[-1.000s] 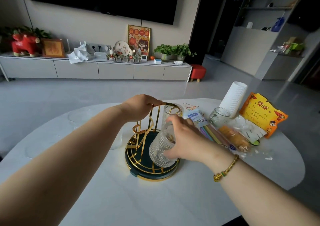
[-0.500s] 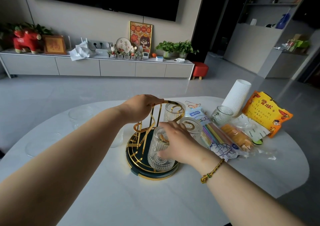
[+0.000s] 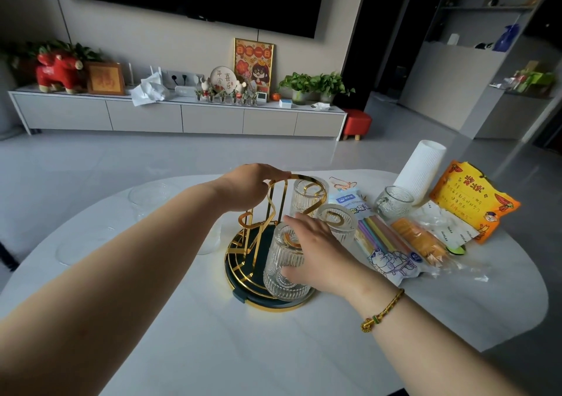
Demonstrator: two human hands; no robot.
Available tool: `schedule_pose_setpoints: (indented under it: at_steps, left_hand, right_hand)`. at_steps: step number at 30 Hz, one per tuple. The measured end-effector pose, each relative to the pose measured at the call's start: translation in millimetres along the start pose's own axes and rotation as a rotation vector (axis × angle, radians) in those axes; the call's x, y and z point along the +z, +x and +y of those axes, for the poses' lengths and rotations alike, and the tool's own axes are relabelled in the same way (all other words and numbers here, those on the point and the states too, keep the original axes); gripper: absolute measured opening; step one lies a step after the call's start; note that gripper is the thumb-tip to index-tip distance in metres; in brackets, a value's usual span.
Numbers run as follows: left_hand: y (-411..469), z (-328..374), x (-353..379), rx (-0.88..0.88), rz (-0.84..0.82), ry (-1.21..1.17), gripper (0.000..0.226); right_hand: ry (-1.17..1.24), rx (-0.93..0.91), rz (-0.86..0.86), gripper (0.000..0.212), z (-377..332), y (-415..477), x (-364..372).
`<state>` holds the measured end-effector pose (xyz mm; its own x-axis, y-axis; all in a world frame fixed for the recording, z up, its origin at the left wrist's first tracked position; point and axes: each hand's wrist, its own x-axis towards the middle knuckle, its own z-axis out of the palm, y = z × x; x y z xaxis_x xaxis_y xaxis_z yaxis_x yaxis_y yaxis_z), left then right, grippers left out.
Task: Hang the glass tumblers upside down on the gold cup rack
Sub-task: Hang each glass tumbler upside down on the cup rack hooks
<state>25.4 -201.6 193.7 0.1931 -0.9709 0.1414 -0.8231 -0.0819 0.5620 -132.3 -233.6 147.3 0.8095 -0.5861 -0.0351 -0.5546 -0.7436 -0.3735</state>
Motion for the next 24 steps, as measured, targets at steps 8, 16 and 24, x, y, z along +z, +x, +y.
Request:
schedule_pose_setpoints:
  at_steps: [8,16,24]
  left_hand:
    - [-18.6,-0.4,-2.3,-0.003,0.089,0.006,0.046]
    - [-136.9,-65.7,-9.6,-0.169,0.53,-0.066,0.03]
    - [-233.2,-164.9,40.6,-0.573,0.413,0.046,0.029]
  right_hand:
    - [0.038,-0.104,0.207,0.059,-7.5,-11.7,-5.7]
    - [0.237,-0.309,0.385,0.024,-45.1,-18.1,22.5]
    - [0.549,-0.095,0.042,0.039,-99.4,30.7,123.9]
